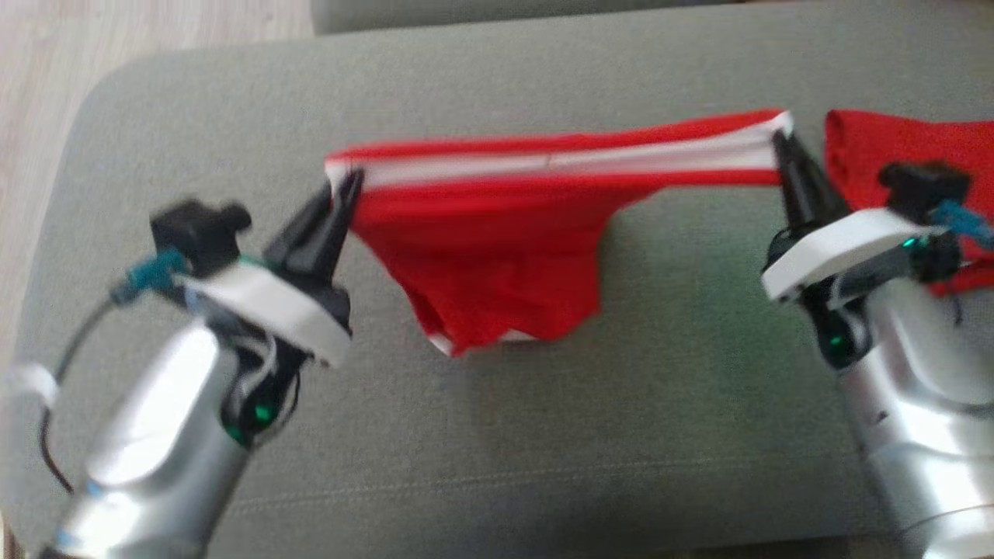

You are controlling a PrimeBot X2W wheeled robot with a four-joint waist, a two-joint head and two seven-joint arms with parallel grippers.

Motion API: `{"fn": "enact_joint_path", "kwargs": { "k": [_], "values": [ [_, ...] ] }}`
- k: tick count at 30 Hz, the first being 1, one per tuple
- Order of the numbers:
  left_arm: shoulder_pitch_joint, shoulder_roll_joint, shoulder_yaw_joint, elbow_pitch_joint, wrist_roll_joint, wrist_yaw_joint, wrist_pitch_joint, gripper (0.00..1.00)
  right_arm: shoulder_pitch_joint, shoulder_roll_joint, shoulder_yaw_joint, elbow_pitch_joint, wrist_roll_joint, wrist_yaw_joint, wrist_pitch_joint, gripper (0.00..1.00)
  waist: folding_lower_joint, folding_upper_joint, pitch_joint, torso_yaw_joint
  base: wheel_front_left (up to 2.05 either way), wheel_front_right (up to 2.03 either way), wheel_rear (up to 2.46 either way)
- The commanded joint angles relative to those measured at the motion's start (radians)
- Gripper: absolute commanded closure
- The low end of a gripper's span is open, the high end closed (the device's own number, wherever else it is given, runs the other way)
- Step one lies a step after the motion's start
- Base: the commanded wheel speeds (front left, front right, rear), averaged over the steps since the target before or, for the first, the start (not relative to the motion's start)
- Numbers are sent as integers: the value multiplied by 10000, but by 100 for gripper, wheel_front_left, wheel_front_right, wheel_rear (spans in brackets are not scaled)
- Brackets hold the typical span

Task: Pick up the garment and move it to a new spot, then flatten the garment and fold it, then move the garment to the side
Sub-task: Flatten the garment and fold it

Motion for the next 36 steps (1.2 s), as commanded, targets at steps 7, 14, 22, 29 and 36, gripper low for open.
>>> {"fn": "enact_joint_path", "kwargs": {
  "k": [7,14,22,29,36],
  "values": [
    [-2109,748,799,-1356,-648,-56,1225,100,-789,-828,-217,-2033,1462,-4,1090,100,0,-1,-440,-376,0,0,0],
    [-3763,737,669,-1110,-1326,-132,2116,100,-1479,-1277,-720,-2672,1965,-4,2225,100,0,-1,-563,-524,0,0,0],
    [-5866,802,-139,273,-1002,-162,2024,100,-3428,-838,-656,-1905,1120,-4,2479,100,0,-1,718,-940,0,0,0],
    [-8912,499,-620,2477,1140,-144,-535,100,-6178,-414,-731,-339,-198,-4,538,100,0,-1,2629,-1091,0,0,0],
    [-8321,-3,-565,2351,1980,-159,-931,100,-6146,-153,-113,397,-436,-4,-69,100,0,-1,3441,-873,0,0,0]
  ]
}}
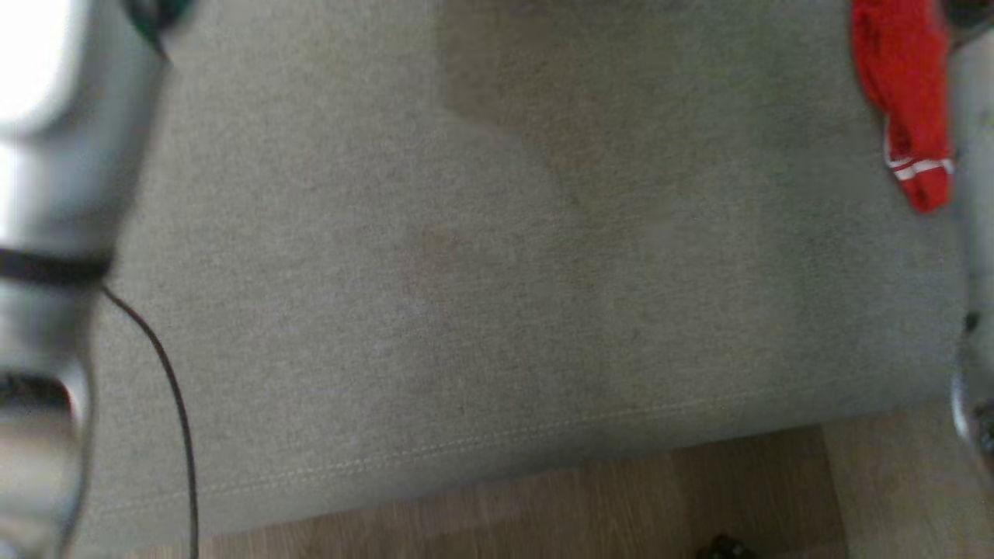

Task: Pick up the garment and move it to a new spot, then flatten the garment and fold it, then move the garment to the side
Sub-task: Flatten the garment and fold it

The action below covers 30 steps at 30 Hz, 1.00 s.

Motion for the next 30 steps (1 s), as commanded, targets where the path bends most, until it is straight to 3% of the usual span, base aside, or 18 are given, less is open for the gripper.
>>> {"fn": "enact_joint_path", "kwargs": {
  "k": [1,6,10,13,19,25,30],
  "values": [
    [708,360,108,-642,122,19,-31,100,541,158,284,-163,100,-4,-97,100,-2,0,285,159,0,0,0],
    [3776,766,-227,-1770,399,16,-33,100,2826,-93,1211,64,474,-4,132,100,-2,0,42,432,0,0,0],
    [6328,998,375,-2144,499,15,-34,100,4776,-370,1779,-125,819,-4,359,100,-2,0,-208,523,0,0,0],
    [7380,997,614,-2371,654,15,-34,100,5593,-416,1853,-329,983,-4,350,100,-2,0,-364,560,0,0,0],
    [9717,663,980,-3300,1327,15,-35,100,7760,-393,1588,-1138,881,-4,277,100,-2,0,-1039,707,0,0,0],
    [10680,641,612,-3676,1727,14,-35,100,9046,-545,827,-2108,608,-4,582,100,-2,0,-1631,825,0,0,0],
    [11468,722,505,-4062,1699,14,-35,100,10271,-706,177,-3639,546,-4,1301,100,-2,0,-2047,850,0,0,0]
  ]
}}
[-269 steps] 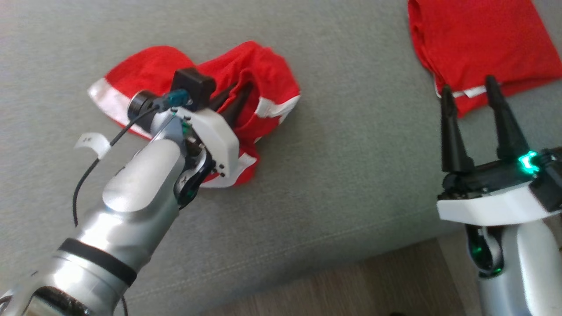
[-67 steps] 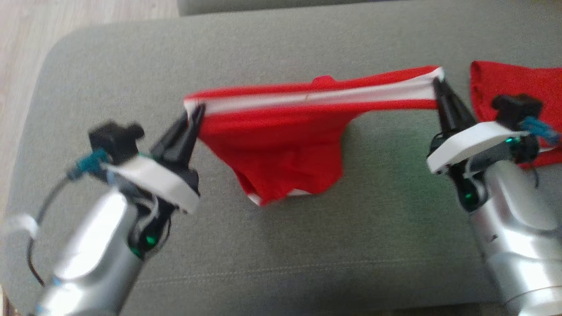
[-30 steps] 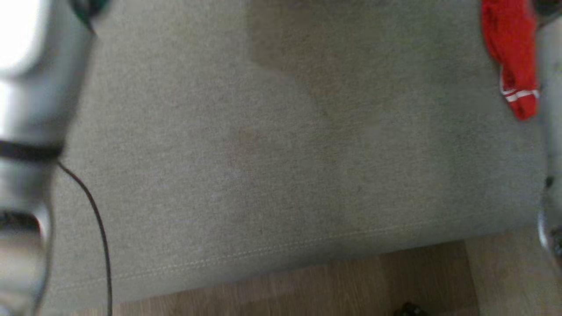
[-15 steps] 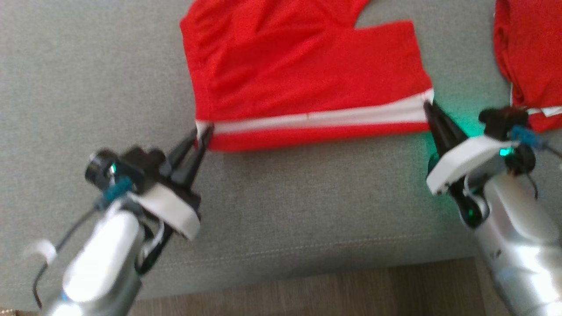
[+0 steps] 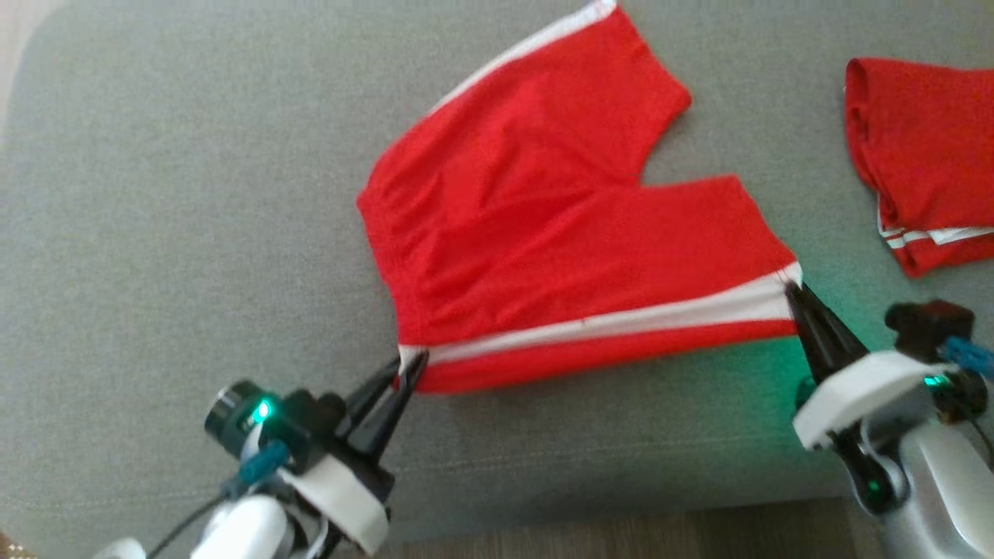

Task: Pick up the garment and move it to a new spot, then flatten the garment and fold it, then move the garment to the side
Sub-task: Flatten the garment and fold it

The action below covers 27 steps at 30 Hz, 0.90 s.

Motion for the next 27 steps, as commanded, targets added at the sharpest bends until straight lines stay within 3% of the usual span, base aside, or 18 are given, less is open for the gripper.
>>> {"fn": "enact_joint_path", "kwargs": {
  "k": [1,7,12,20,27],
  "values": [
    [-53,296,371,-383,-22,14,-51,100,284,-254,-27,-497,-56,-4,129,100,0,-1,-132,13,0,0,0],
    [574,485,175,-1043,-242,14,-51,100,1944,-334,-893,-2927,57,-4,1691,100,0,-1,-345,144,0,0,0],
    [171,412,-26,-1214,-810,14,-51,100,2087,-187,-1591,-4404,-79,-4,3090,100,0,-1,-368,315,0,0,0],
    [-1938,-308,-445,370,-2490,14,-31,100,-473,95,-1826,-4034,-774,-4,5647,100,0,-1,357,693,0,0,0],
    [-3791,-845,-621,1642,-3568,14,-13,100,-2847,-230,-1487,-2885,-691,-4,6634,100,0,-1,1216,1146,0,0,0]
  ]
}}
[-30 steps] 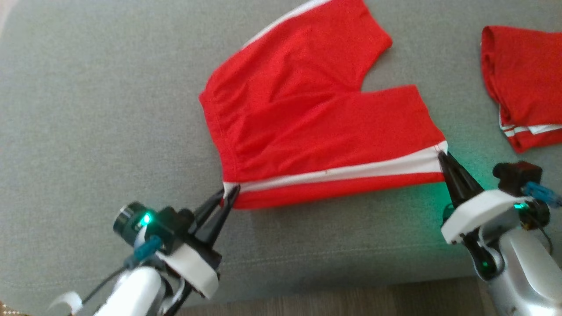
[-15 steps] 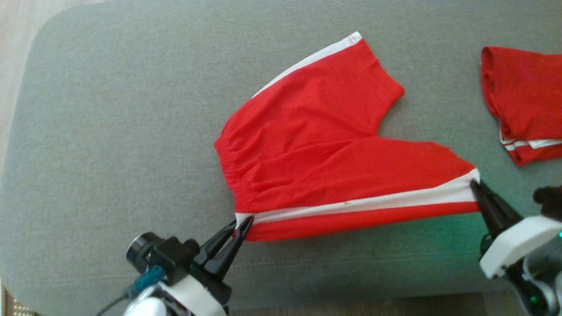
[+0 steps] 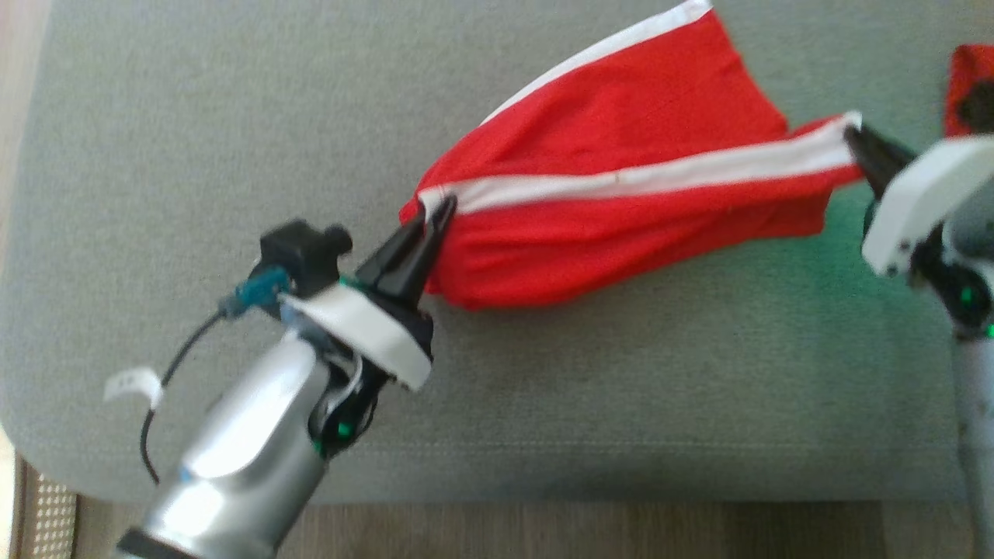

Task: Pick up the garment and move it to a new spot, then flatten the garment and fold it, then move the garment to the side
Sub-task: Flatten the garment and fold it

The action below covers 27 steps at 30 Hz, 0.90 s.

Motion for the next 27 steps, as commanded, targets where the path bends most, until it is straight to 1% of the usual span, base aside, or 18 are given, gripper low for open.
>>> {"fn": "enact_joint_path", "kwargs": {
  "k": [1,5,12,17,19,21,22,23,24,25,26,27],
  "values": [
    [-543,122,289,-59,-133,10,-12,100,-503,-178,251,-176,81,-4,90,100,0,0,461,294,0,0,0],
    [-1543,-72,122,723,-551,10,-20,100,-1931,-351,646,750,52,-4,280,100,0,0,952,531,0,0,0],
    [-2740,-353,-254,1522,-1098,10,-53,100,-4040,-519,1247,2535,-169,-4,386,100,0,0,1585,938,0,0,0],
    [-3064,-609,119,1929,-1008,10,-57,100,-5095,-507,1652,3464,-256,-4,34,100,0,0,1758,1137,0,0,0],
    [-3044,-717,392,1975,-897,10,-58,100,-5356,-500,1812,3755,-289,-4,-182,78,0,0,1770,1174,0,0,0],
    [-2972,-800,569,1980,-777,10,-59,100,-5540,-509,1981,3991,-264,-4,-460,73,0,0,1762,1183,0,0,0],
    [-2936,-821,657,1972,-692,10,-59,100,-5610,-533,2059,4088,-221,-4,-643,76,0,0,1752,1180,0,0,0],
    [-2891,-844,734,1965,-622,10,-59,100,-5665,-559,2114,4220,-191,-4,-785,71,0,0,1738,1171,0,0,0],
    [-2834,-871,811,1970,-589,10,-59,100,-5708,-586,2150,4355,-164,-4,-920,42,0,0,1718,1154,0,0,0],
    [-2790,-888,888,1977,-543,10,-59,100,-5753,-607,2115,4494,-155,-4,-1103,0,0,0,1700,1135,0,0,0],
    [-2748,-904,974,1989,-487,10,-59,93,-5795,-609,2093,4608,-142,-4,-1318,0,0,0,1681,1116,0,0,0],
    [-2691,-932,1059,2030,-459,10,-59,67,-5813,-593,2069,4706,-107,-4,-1543,0,0,0,1652,1092,0,0,0]
  ]
}}
